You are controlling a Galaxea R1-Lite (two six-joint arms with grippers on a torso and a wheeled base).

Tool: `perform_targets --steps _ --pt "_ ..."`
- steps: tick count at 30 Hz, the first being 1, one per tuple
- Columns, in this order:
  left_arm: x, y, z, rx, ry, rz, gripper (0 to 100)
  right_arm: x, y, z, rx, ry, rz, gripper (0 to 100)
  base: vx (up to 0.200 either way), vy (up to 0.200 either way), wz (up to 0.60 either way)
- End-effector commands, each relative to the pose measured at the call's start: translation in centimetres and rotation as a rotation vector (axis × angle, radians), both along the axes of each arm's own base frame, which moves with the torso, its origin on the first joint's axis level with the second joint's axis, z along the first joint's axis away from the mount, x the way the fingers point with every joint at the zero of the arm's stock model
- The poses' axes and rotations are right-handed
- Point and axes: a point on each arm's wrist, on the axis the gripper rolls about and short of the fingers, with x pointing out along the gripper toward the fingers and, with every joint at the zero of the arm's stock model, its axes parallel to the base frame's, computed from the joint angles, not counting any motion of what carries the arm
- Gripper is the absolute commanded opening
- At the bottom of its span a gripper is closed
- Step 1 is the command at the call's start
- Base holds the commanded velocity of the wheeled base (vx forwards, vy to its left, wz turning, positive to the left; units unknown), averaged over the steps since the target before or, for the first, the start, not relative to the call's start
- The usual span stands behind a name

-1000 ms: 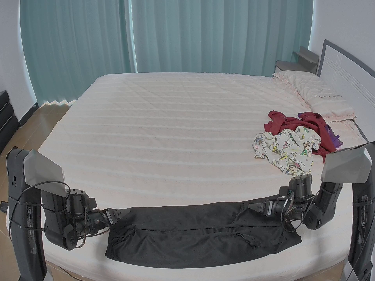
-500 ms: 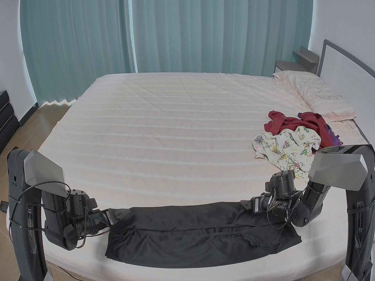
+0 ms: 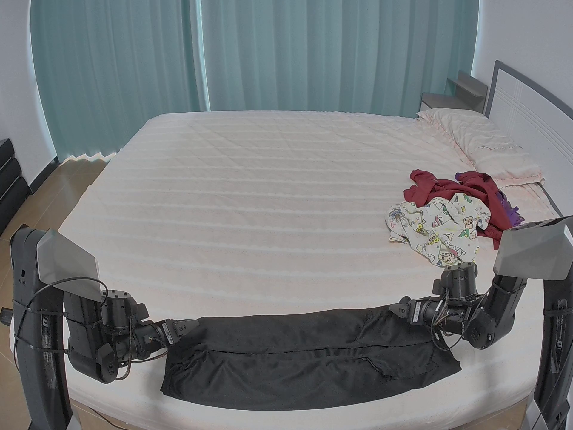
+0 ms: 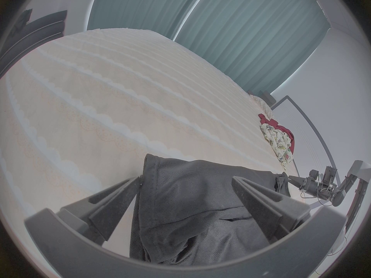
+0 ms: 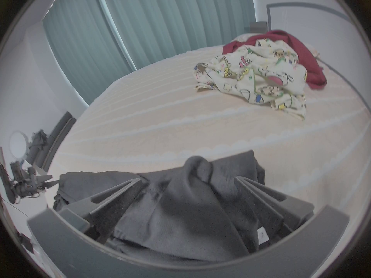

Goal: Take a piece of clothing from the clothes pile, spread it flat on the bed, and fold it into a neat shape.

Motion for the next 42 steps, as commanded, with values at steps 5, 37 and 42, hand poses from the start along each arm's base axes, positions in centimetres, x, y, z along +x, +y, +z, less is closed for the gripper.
perform_targets --steps 5,37,42 --pt "0.0 0.0 -0.2 0.0 0.006 0.0 100 -2.0 -3.6 -1.4 0.151 0.091 0.074 100 0.0 0.0 0.0" --pt "0.0 0.0 -0.4 0.003 0.009 -0.001 100 -5.5 -8.3 -4.0 0.101 0.098 0.208 0 0.0 0.0 0.0" --pt "0.0 0.0 -0.4 0.003 0.009 -0.001 100 -5.3 -8.1 -4.8 0.088 0.072 0.214 100 0.0 0.0 0.0"
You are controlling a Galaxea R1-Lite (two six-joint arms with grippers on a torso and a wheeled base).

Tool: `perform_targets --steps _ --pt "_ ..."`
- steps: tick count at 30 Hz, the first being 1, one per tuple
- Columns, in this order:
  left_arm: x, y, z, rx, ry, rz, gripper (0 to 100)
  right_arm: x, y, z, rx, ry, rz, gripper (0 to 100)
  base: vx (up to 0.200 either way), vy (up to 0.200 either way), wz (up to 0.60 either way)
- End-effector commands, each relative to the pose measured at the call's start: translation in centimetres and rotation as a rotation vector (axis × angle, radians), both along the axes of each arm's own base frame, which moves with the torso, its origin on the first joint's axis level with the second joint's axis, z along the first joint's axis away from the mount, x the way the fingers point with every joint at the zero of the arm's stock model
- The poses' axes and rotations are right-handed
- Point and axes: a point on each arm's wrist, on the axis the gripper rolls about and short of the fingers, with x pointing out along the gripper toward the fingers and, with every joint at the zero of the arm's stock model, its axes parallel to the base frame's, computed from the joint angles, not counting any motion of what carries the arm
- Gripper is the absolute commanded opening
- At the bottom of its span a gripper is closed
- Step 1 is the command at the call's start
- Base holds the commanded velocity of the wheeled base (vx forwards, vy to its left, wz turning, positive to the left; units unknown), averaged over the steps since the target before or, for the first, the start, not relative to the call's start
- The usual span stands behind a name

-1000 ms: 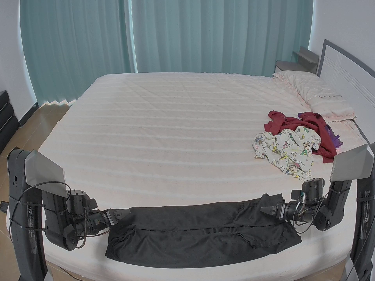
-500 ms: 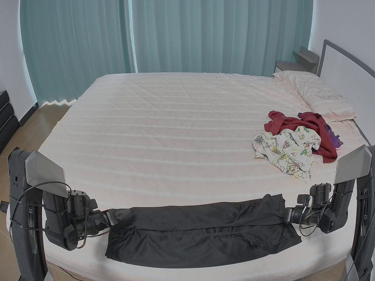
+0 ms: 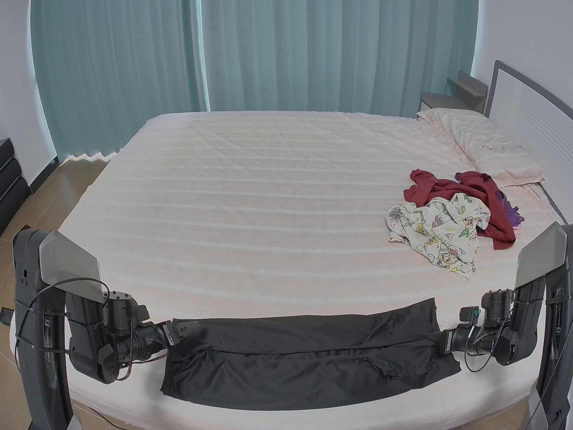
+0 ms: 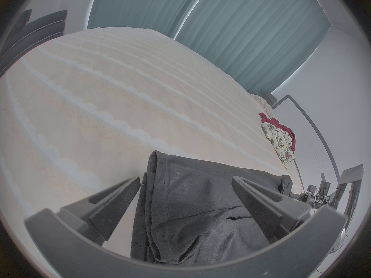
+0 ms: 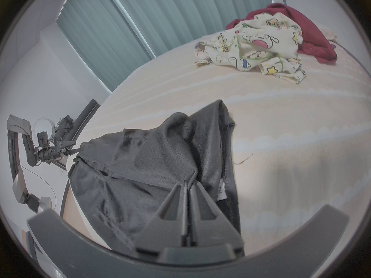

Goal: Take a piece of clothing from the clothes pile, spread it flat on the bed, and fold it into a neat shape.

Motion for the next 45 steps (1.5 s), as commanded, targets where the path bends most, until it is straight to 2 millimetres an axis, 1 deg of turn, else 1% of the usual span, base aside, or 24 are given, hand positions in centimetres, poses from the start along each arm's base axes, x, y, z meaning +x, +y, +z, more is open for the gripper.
perform_targets --steps 1,4,8,10,11,13,14,15,17,20,24,30,32,35,36,39,40,41,43,45 --pt "0.0 0.0 -0.1 0.0 0.002 0.0 100 -0.4 0.1 -1.1 0.003 0.018 0.0 100 0.0 0.0 0.0" --pt "0.0 0.0 0.0 0.0 0.001 0.0 100 -0.4 0.0 -0.8 0.002 -0.025 -0.003 100 0.0 0.0 0.0" --pt "0.0 0.0 0.1 -0.003 -0.003 0.002 100 -0.5 -0.1 -0.3 0.009 -0.041 -0.011 100 0.0 0.0 0.0" --pt "0.1 -0.1 0.2 -0.01 -0.005 0.003 100 -0.2 -0.2 0.1 0.026 -0.058 -0.031 100 0.0 0.0 0.0" --pt "0.2 -0.2 0.3 -0.006 -0.009 0.007 100 0.2 -0.4 0.7 0.063 -0.081 -0.072 100 0.0 0.0 0.0" --pt "0.4 -0.4 0.3 -0.004 -0.016 0.007 100 0.5 -0.4 1.1 0.091 -0.088 -0.097 100 0.0 0.0 0.0" --pt "0.6 -0.6 0.3 0.001 -0.02 0.023 100 1.0 -0.5 1.7 0.123 -0.106 -0.123 100 0.0 0.0 0.0" --pt "0.7 -0.9 0.4 -0.001 -0.02 0.036 100 1.1 -0.5 1.9 0.14 -0.107 -0.138 100 0.0 0.0 0.0" --pt "1.0 -1.6 1.1 -0.02 -0.03 0.069 100 1.3 -0.6 2.2 0.169 -0.108 -0.161 100 0.0 0.0 0.0" --pt "0.8 -1.8 1.5 0.002 0.051 0.09 100 1.6 -0.5 2.1 0.186 -0.107 -0.169 100 0.0 0.0 0.0" --pt "1.2 -1.8 1.9 0.004 0.126 0.103 100 1.7 -0.5 2.0 0.19 -0.102 -0.171 100 0.0 0.0 0.0" --pt "1.0 -1.7 1.6 0.007 0.138 0.093 100 1.6 -0.4 1.8 0.19 -0.096 -0.167 100 0.0 0.0 0.0" --pt "0.7 -1.6 1.7 0.011 0.143 0.082 100 1.6 -0.3 1.6 0.19 -0.089 -0.166 100 0.0 0.0 0.0" --pt "-0.3 -1.6 1.9 0.011 0.156 0.019 100 1.5 -0.3 1.5 0.188 -0.084 -0.165 100 0.0 0.0 0.0" --pt "-0.3 -1.6 1.9 0.011 0.156 0.019 100 1.5 -0.3 1.5 0.188 -0.084 -0.165 100 0.0 0.0 0.0" --pt "-0.8 -1.4 1.6 0.08 0.149 -0.036 100 1.5 -0.2 1.5 0.189 -0.082 -0.161 100 0.0 0.0 0.0" --pt "-0.9 -1.0 1.4 0.123 0.148 -0.04 100 1.5 -0.2 1.5 0.188 -0.082 -0.164 100 0.0 0.0 0.0" --pt "-0.9 -1.0 1.4 0.123 0.148 -0.04 100 1.5 -0.2 1.5 0.188 -0.082 -0.164 100 0.0 0.0 0.0" --pt "-0.9 -0.3 1.4 0.164 0.128 -0.037 100 1.5 -0.2 1.4 0.188 -0.079 -0.163 100 0.0 0.0 0.0" --pt "-0.7 0.0 1.8 0.161 0.1 -0.019 100 1.5 -0.2 1.5 0.188 -0.081 -0.163 100 0.0 0.0 0.0"
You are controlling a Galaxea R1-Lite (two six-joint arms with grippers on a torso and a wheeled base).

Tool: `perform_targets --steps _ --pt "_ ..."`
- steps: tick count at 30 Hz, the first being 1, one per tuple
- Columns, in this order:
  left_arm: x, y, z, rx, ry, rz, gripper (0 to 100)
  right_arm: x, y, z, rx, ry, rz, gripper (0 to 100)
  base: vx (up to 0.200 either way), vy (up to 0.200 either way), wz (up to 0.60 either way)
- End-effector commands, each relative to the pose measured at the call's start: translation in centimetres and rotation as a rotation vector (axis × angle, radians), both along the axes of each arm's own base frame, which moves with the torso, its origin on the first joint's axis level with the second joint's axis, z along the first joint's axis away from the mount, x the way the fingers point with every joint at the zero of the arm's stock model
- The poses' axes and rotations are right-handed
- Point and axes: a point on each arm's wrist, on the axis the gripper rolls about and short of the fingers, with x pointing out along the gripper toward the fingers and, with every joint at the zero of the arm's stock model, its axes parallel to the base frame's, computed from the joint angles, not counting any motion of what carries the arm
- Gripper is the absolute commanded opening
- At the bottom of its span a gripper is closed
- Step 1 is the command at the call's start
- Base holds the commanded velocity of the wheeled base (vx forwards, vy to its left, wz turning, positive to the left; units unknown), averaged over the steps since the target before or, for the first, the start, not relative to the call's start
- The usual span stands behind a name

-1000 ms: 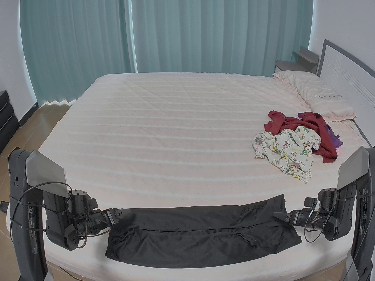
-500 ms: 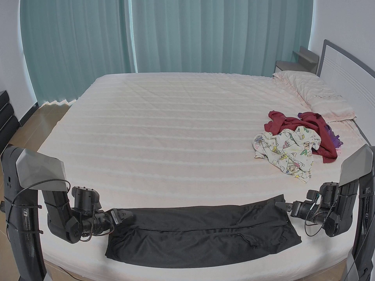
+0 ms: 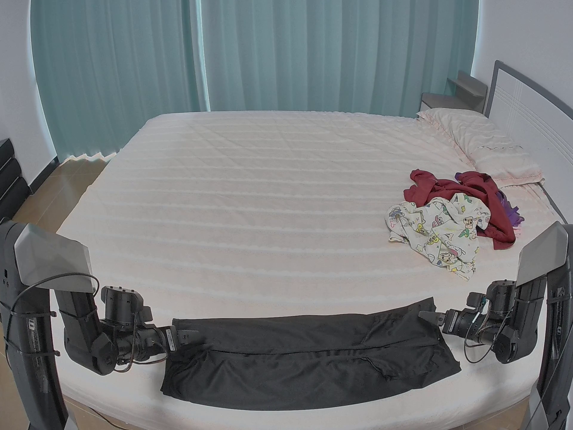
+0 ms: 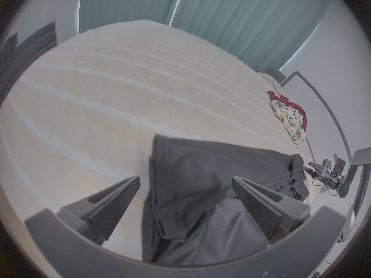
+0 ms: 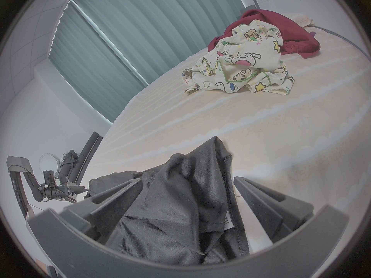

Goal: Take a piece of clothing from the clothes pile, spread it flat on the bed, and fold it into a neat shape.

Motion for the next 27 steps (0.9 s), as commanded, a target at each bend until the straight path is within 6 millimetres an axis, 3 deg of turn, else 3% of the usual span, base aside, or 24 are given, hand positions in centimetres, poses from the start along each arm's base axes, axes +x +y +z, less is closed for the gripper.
perform_targets --steps 1,13,27 --pt "-0.1 0.9 0.3 0.005 -0.023 0.032 100 0.0 0.0 0.0 0.0 -0.007 0.0 100 0.0 0.0 0.0" --pt "-1.5 0.5 0.2 -0.108 0.009 -0.085 100 0.0 0.1 -0.3 -0.001 0.003 0.003 100 0.0 0.0 0.0" --pt "-2.3 0.3 -0.6 -0.055 0.036 -0.143 100 0.0 0.0 -0.4 -0.001 0.007 0.001 100 0.0 0.0 0.0"
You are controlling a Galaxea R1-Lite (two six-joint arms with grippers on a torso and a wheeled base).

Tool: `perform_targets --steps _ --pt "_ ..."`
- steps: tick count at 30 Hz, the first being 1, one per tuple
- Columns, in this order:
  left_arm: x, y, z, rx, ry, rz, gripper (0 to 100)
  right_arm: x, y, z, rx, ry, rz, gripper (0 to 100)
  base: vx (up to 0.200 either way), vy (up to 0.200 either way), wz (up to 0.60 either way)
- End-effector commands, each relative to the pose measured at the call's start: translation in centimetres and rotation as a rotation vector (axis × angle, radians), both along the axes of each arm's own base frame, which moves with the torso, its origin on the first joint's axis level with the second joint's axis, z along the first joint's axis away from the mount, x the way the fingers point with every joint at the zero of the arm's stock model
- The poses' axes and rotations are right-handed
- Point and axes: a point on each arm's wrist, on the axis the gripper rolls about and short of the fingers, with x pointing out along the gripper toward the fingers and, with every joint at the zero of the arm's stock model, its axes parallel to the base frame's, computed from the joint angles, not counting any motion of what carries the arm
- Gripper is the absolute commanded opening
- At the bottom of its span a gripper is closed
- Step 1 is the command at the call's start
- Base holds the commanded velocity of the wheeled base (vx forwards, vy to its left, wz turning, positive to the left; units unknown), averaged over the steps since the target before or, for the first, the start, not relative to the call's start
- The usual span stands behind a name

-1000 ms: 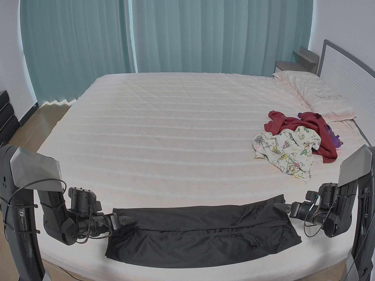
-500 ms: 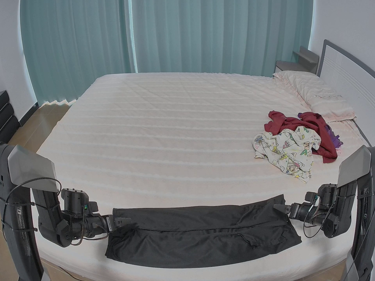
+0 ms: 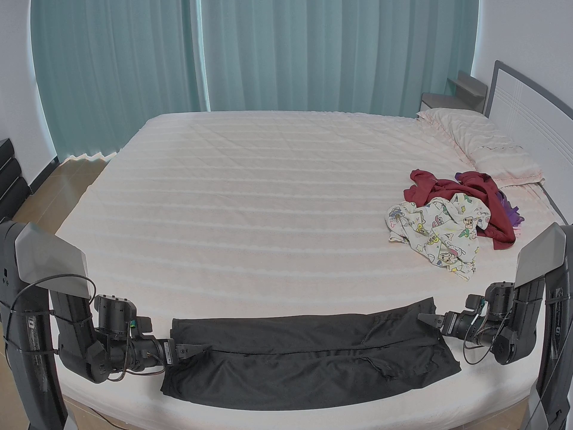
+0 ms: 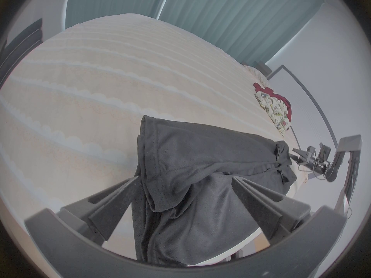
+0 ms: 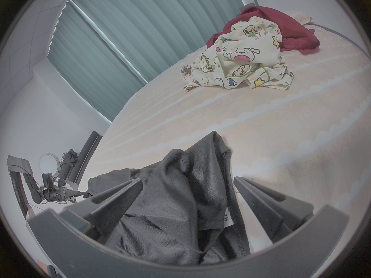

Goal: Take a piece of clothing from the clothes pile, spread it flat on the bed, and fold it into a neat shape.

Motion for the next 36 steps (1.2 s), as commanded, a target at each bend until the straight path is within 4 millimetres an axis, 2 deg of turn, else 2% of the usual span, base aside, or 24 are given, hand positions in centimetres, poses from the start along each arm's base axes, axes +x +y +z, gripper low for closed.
perform_targets --steps 1,11,12,19,23,33,36 --pt "-0.3 -0.2 -0.5 0.015 0.016 -0.015 100 0.0 0.0 0.0 0.0 -0.007 0.0 100 0.0 0.0 0.0" --pt "-0.2 -0.8 -1.0 0.065 0.024 -0.002 100 0.0 0.0 0.0 -0.003 -0.008 0.003 100 0.0 0.0 0.0" --pt "-0.1 -0.8 -1.1 0.068 0.025 0.001 0 0.0 0.0 0.0 -0.004 -0.009 0.004 100 0.0 0.0 0.0" --pt "0.1 -0.8 -0.9 0.072 0.012 0.014 0 0.0 0.0 0.1 -0.002 -0.011 0.001 100 0.0 0.0 0.0" --pt "0.5 -0.7 0.4 0.08 -0.048 0.07 0 0.1 -0.1 0.1 -0.002 -0.013 0.001 100 0.0 0.0 0.0" --pt "1.0 0.2 1.4 0.062 -0.081 0.129 0 0.2 -0.4 0.1 0.002 -0.017 -0.013 100 0.0 0.0 0.0" --pt "1.3 0.6 1.8 0.058 -0.101 0.144 0 0.8 -1.2 -0.1 0.003 -0.03 -0.037 100 0.0 0.0 0.0"
